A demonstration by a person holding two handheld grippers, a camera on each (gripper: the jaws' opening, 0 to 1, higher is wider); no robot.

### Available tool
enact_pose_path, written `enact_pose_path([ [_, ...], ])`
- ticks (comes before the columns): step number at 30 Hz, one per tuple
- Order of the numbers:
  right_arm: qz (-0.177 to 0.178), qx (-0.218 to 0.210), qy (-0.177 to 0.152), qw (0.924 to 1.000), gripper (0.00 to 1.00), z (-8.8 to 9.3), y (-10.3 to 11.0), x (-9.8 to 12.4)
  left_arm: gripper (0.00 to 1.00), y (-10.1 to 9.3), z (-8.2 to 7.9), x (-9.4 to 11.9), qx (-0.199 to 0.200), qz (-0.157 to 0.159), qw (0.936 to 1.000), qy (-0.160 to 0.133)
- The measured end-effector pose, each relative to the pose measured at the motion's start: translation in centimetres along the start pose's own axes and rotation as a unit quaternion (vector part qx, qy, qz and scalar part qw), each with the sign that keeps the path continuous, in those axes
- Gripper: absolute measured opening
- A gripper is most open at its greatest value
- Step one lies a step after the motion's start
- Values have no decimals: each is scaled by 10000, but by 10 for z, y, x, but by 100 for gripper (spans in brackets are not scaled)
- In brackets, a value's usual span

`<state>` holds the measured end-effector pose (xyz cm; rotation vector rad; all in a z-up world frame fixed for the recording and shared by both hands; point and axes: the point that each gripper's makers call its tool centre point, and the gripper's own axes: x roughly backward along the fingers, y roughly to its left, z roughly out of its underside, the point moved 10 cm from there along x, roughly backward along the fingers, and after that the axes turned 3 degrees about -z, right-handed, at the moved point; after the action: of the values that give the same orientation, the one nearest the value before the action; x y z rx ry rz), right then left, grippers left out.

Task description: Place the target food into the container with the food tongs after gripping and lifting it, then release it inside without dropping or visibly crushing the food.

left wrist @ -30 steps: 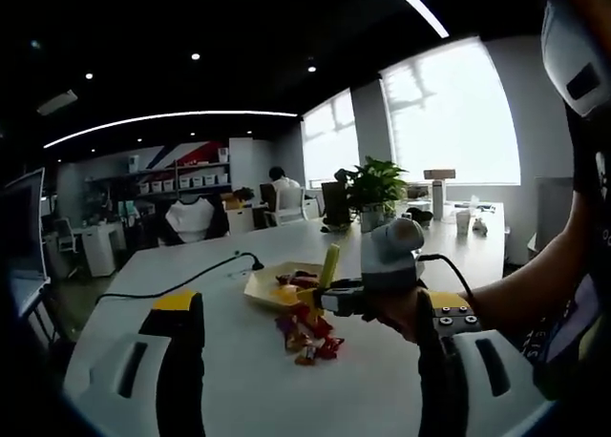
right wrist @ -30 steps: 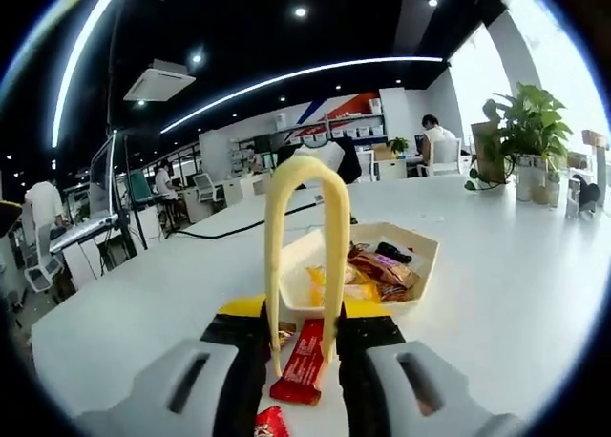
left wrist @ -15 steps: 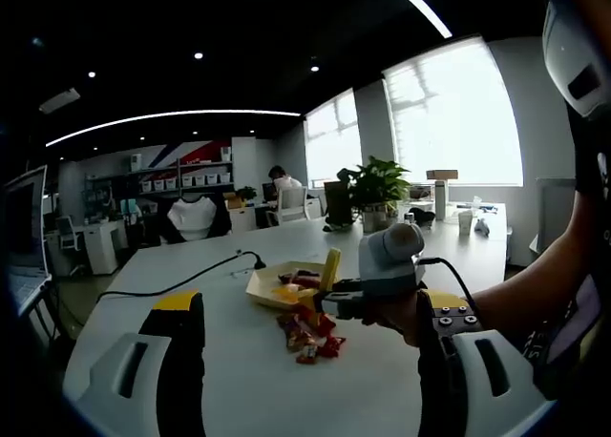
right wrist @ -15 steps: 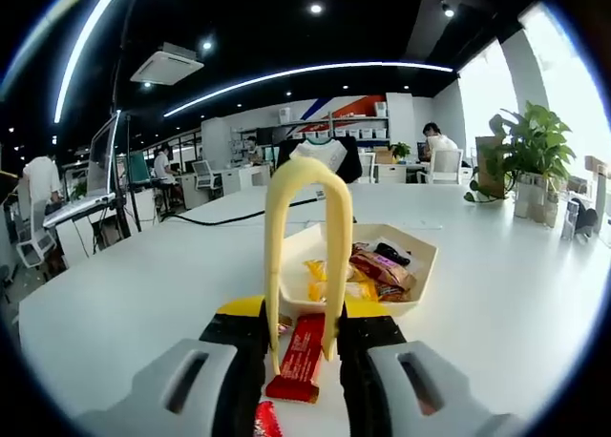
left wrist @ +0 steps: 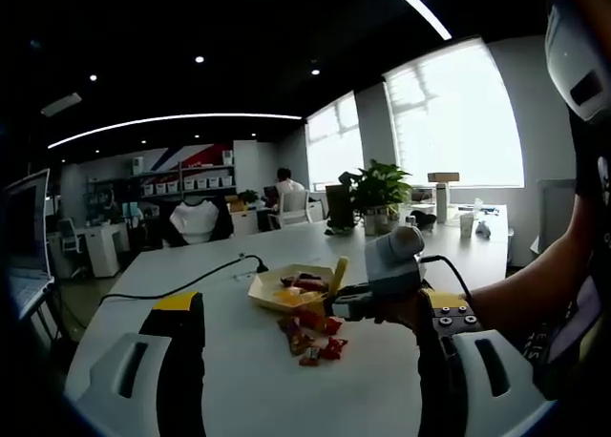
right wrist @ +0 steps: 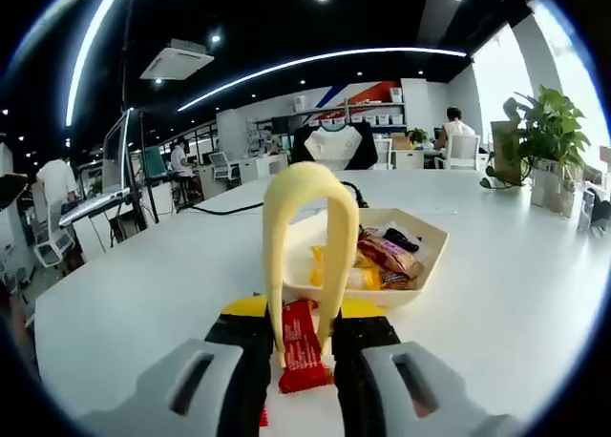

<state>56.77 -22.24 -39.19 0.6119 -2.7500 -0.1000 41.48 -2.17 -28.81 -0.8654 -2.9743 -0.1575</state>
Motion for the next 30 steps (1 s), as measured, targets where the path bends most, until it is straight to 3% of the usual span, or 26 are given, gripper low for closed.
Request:
enact_pose_path([
  [3,-119,-254,-21,9996,19,0,-4,2,97,-1,1,1,-20,2,10000,-20],
  [7,-99,-159,9,9998,18,-7,-7,4,97,-1,4,-2,2,1,10000,65],
  [12,-288,-366,-46,9989,18,-15,-9,10,97,-3,0,-4,26,-14,10000,-11],
  [25,-501,-329,-380,9975,18,-46,-12,22,97,-3,-1,-7,-20,21,10000,16],
  [30,-550,-183,-323,9978,18,-49,-14,20,97,-3,0,-8,-1,24,10000,14],
])
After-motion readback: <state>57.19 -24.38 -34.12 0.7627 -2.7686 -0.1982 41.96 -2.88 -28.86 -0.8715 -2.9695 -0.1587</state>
